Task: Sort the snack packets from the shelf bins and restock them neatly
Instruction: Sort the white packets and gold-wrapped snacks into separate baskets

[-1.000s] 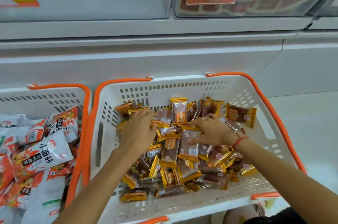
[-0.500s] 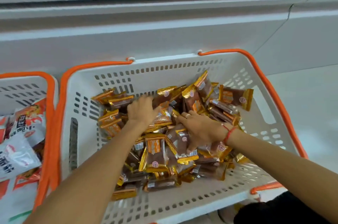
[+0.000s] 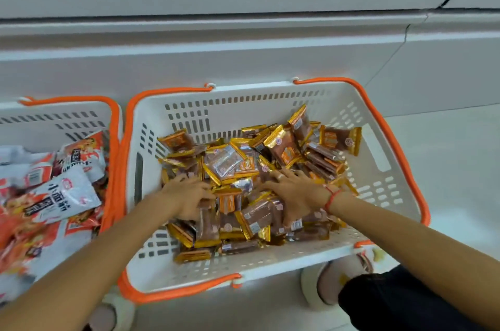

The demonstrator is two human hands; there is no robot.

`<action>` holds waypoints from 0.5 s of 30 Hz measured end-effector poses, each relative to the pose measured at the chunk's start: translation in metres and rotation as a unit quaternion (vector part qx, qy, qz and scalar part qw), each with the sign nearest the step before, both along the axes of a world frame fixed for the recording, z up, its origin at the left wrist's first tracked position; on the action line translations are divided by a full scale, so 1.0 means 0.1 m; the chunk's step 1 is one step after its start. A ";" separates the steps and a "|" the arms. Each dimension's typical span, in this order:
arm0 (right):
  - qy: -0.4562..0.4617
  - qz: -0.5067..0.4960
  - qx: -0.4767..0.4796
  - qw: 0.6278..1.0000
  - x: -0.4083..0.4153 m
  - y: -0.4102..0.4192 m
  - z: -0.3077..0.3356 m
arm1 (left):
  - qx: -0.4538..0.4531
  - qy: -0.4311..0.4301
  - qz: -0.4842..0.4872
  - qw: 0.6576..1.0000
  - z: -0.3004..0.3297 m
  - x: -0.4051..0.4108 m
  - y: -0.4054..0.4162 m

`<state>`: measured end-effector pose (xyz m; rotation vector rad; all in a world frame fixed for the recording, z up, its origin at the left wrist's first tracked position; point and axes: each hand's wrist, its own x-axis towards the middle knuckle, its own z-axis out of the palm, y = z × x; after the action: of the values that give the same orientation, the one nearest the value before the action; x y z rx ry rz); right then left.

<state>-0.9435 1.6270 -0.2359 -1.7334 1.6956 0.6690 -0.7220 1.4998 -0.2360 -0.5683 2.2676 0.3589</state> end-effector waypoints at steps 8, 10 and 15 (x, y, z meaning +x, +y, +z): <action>0.084 0.117 0.012 0.989 0.12 0.05 -0.06 | -0.192 0.245 0.111 0.944 0.01 -0.03 -0.07; 0.038 0.059 -0.091 0.993 0.16 0.03 -0.10 | -0.175 0.176 0.121 0.961 -0.14 -0.11 -0.05; -0.033 -0.130 -0.264 0.955 -0.50 -0.05 0.26 | -0.203 0.140 0.114 0.962 -0.31 -0.14 -0.03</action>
<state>-0.9934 1.6222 -0.2098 -1.7921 2.1383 0.0301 -0.7358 1.4964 -0.2673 -1.0520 2.5731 0.0820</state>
